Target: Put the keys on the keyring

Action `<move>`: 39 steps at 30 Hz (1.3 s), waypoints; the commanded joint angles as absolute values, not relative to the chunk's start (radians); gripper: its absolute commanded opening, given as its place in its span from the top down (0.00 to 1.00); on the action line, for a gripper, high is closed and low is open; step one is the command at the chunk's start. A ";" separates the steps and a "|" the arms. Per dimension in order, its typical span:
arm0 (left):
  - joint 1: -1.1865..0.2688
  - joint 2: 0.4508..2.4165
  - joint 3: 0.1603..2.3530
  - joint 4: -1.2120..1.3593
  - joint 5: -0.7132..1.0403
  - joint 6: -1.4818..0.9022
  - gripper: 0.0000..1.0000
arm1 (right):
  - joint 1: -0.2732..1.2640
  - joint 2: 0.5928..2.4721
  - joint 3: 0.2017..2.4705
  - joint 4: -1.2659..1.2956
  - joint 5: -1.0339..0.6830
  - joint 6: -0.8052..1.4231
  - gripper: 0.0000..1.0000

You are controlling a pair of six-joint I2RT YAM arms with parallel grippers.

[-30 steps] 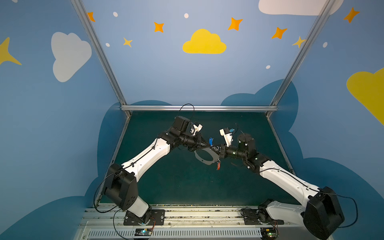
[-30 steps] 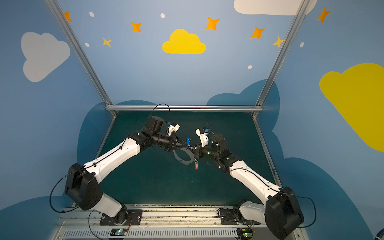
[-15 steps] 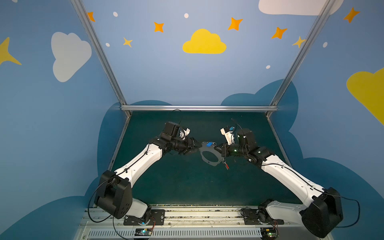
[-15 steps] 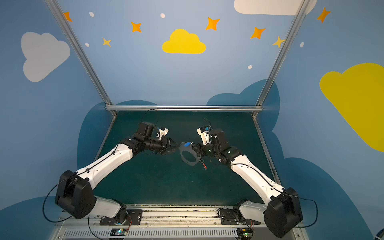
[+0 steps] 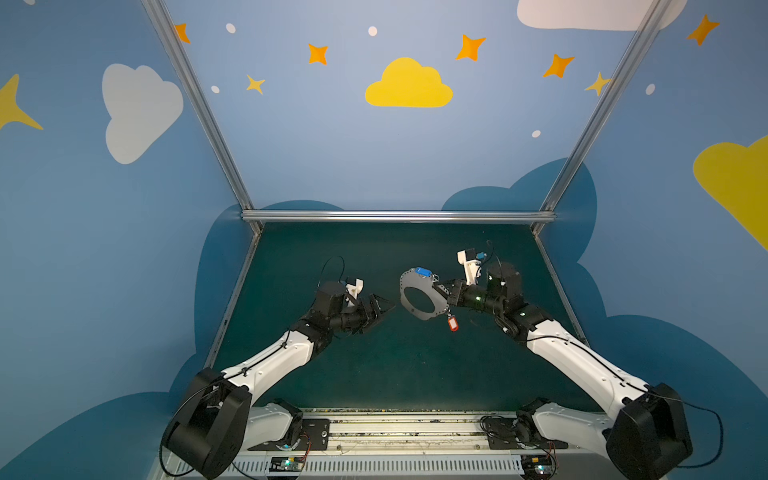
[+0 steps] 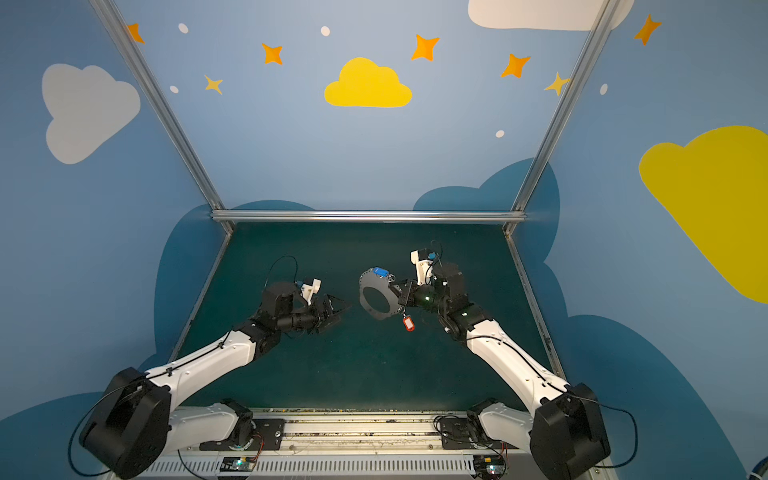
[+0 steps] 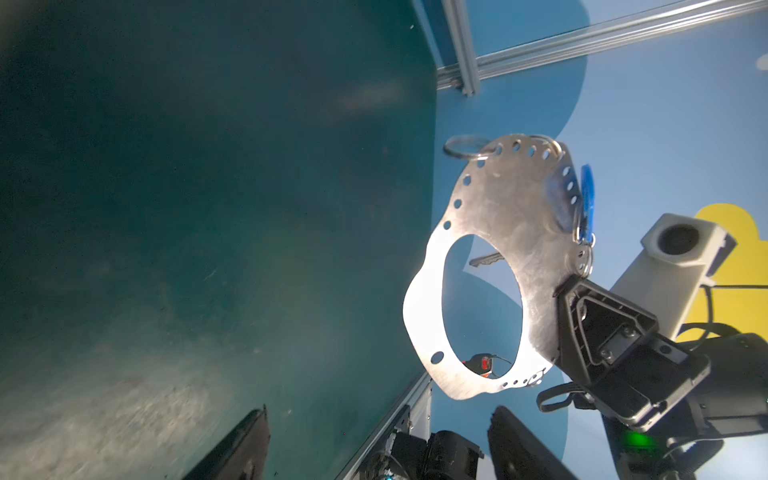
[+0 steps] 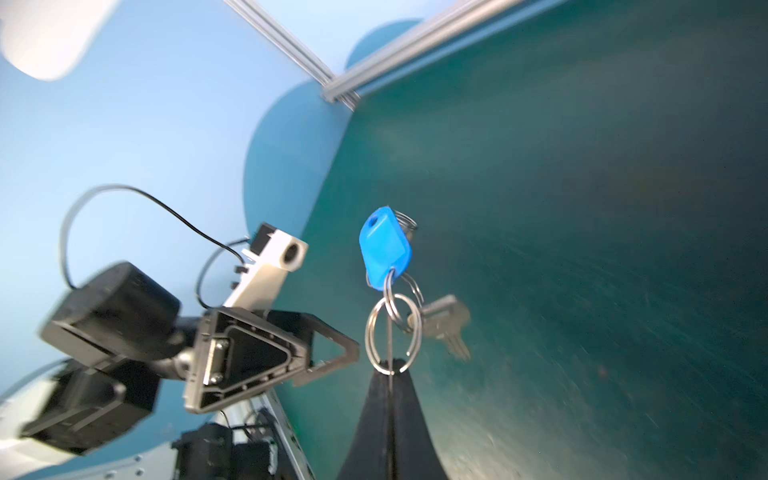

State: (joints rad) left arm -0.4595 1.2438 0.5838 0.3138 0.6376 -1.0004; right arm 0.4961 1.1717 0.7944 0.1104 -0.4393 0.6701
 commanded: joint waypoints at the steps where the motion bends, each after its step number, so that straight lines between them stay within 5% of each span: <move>1: -0.463 1.246 0.591 0.548 0.634 -1.046 0.14 | 0.490 1.140 0.777 0.301 -0.494 0.781 1.00; 14: -0.478 1.362 0.694 0.785 0.704 -1.109 0.20 | 0.486 1.150 0.731 0.523 -0.567 0.949 1.00; 16: -0.479 1.379 0.711 0.827 0.720 -1.131 0.30 | 0.486 1.151 0.725 0.530 -0.568 0.954 1.00; 24: -0.480 1.352 0.753 0.722 0.717 -1.074 0.95 | 0.478 1.148 0.678 0.537 -0.567 0.961 1.00; 27: -0.477 1.325 0.788 0.543 0.695 -1.002 0.96 | 0.466 1.131 0.621 0.513 -0.556 0.947 0.97; 33: -0.469 1.305 0.910 0.117 0.653 -0.848 0.96 | 0.434 1.080 0.575 0.336 -0.509 0.852 0.69; 39: -0.457 1.385 1.139 -0.416 0.658 -0.635 0.96 | 0.394 1.029 0.517 0.191 -0.459 0.776 0.59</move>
